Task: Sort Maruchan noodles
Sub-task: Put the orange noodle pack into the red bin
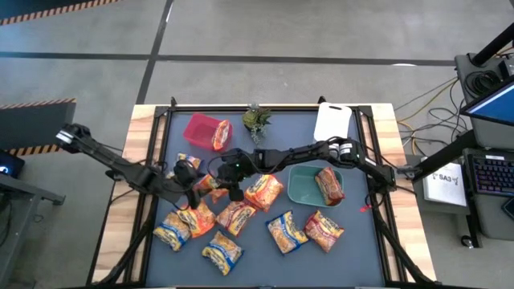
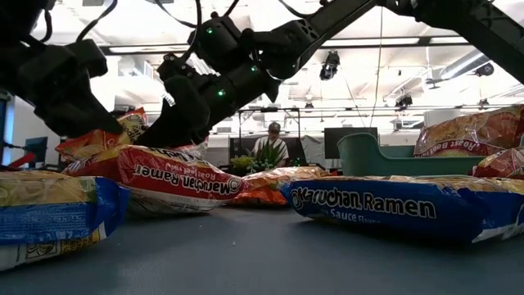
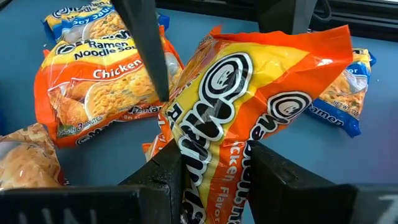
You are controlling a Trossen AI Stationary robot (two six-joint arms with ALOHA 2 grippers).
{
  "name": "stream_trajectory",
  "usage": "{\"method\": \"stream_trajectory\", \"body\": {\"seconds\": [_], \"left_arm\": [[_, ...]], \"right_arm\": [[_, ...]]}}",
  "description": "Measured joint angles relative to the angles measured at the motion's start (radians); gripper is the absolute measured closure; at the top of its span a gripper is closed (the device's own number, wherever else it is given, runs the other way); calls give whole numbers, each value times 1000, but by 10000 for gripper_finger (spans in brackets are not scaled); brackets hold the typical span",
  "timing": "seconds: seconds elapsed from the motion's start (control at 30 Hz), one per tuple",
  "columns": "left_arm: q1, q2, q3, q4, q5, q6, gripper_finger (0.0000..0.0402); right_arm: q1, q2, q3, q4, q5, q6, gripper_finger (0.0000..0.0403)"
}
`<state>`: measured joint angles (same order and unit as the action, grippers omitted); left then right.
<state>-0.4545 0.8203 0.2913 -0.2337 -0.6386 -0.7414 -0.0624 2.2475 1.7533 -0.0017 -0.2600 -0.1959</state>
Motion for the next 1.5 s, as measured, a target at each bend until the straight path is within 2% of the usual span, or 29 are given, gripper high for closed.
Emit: {"method": "stream_trajectory", "body": {"seconds": [0.13,0.23,0.5,0.67,0.77,0.9,1.07,1.23,1.37,1.5], "left_arm": [[0,65,0,34,-3,-1,94],[0,110,0,54,-3,-1,110],[0,170,21,61,3,2,215],[0,175,40,55,9,8,273],[0,170,51,35,8,11,281],[0,165,86,-14,3,13,272],[0,166,196,-156,-10,9,270],[0,171,352,-384,-62,-1,273],[1,171,480,-568,-117,-23,273],[9,170,585,-737,-188,-77,273]], "right_arm": [[0,0,0,0,0,0,287],[0,0,0,-1,0,1,279],[-1,0,0,-3,-1,20,269],[-1,-4,-1,-24,-4,45,235],[-1,-11,-1,-39,0,65,207],[-6,-42,-2,-86,-2,74,170],[-26,-98,-2,-191,-4,72,133],[-43,-167,-8,-296,-6,67,112],[-41,-240,-55,-301,-8,50,104],[-41,-348,-172,-245,-8,58,105]]}}
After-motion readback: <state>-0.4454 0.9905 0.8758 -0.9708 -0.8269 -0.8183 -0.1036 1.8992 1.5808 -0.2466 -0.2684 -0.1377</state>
